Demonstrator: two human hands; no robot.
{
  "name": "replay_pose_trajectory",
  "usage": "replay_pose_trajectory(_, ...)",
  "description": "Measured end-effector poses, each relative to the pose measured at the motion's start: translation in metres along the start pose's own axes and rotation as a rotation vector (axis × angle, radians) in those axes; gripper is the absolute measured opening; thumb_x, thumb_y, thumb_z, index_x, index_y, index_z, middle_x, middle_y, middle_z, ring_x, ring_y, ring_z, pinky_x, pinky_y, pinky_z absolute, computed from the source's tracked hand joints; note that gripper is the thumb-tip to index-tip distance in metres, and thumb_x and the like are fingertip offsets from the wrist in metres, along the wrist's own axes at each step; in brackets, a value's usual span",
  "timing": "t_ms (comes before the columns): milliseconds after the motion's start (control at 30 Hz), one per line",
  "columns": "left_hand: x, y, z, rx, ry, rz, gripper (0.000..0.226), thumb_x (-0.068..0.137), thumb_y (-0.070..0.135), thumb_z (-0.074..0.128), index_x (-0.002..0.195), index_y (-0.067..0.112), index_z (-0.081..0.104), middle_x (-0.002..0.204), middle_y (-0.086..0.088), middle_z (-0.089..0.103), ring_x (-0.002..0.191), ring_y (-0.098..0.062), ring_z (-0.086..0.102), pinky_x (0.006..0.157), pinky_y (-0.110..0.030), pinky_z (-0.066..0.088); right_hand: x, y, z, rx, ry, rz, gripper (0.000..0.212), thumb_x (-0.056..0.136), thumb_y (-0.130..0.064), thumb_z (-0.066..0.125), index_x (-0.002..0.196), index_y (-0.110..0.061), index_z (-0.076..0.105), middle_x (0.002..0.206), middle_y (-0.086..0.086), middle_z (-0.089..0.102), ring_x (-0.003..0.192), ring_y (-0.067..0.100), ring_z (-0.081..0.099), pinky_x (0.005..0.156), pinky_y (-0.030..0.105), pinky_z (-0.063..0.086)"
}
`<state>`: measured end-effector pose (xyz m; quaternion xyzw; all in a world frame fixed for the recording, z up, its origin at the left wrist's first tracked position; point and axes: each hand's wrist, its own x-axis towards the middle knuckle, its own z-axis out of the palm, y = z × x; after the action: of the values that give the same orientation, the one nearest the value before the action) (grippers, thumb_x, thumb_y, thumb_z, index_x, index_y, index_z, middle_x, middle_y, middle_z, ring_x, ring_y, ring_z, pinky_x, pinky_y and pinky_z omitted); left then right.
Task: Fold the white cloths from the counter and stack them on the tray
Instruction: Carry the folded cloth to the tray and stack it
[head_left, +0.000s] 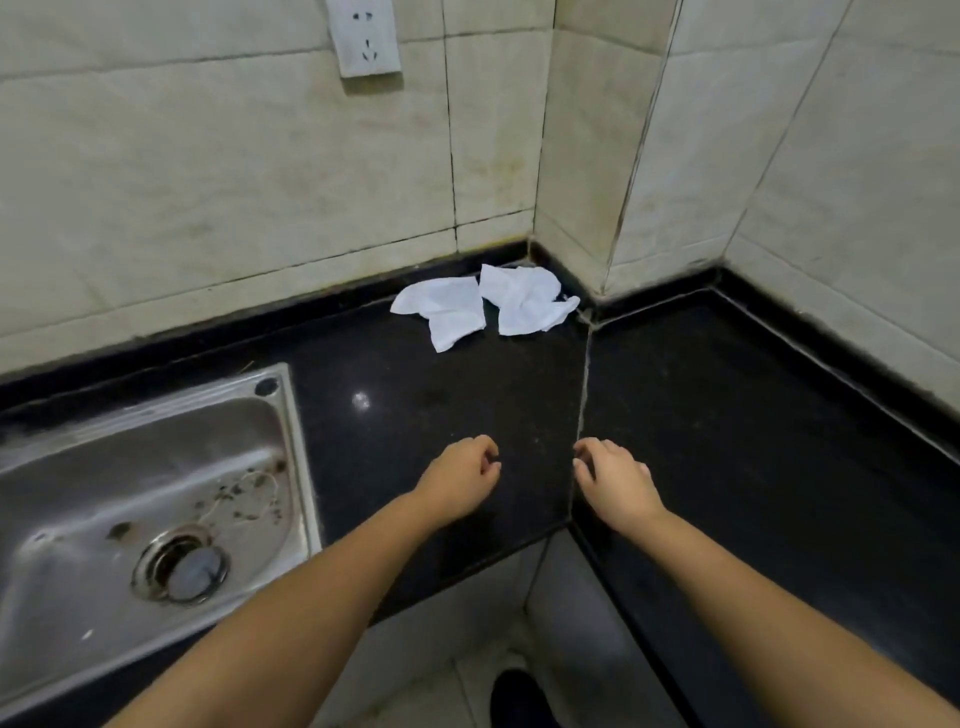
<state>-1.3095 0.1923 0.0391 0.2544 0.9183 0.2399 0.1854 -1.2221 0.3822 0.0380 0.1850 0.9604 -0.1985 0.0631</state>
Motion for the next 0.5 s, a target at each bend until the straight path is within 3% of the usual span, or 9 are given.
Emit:
replay_pose_trajectory(300, 0.176, -0.005, -0.035, 0.059, -0.057, 0.053, 0.019, 0.093, 0.021, 0.047, 0.108, 0.014, 0.057, 0.105, -0.005, 0.062, 0.093, -0.022, 0.058, 0.084, -0.041, 0.051, 0.177, -0.007, -0.02, 0.06, 0.022, -0.01, 0.03, 0.097, -0.023, 0.043, 0.124, -0.018, 0.054, 0.12, 0.002, 0.058, 0.112, 0.022, 0.055, 0.096, 0.04, 0.042)
replay_pose_trajectory(433, 0.257, -0.01, -0.035, 0.289, -0.006, 0.147, 0.025, 0.092, 0.019, 0.045, 0.116, 0.013, 0.053, 0.118, -0.008, 0.055, 0.109, -0.027, 0.05, 0.087, -0.039, 0.043, 0.262, -0.004, -0.015, -0.071, 0.033, -0.107, 0.03, 0.095, -0.021, 0.045, 0.123, -0.016, 0.055, 0.121, 0.005, 0.057, 0.113, 0.025, 0.053, 0.095, 0.037, 0.038)
replay_pose_trajectory(500, 0.286, -0.017, -0.03, 0.411, 0.021, 0.208, 0.031, 0.091, 0.016, 0.044, 0.12, 0.011, 0.052, 0.121, -0.009, 0.054, 0.113, -0.028, 0.049, 0.091, -0.039, 0.041, 0.296, -0.006, -0.006, -0.109, 0.094, -0.172, 0.031, 0.093, -0.018, 0.047, 0.122, -0.014, 0.056, 0.123, 0.006, 0.057, 0.118, 0.025, 0.051, 0.105, 0.036, 0.031)
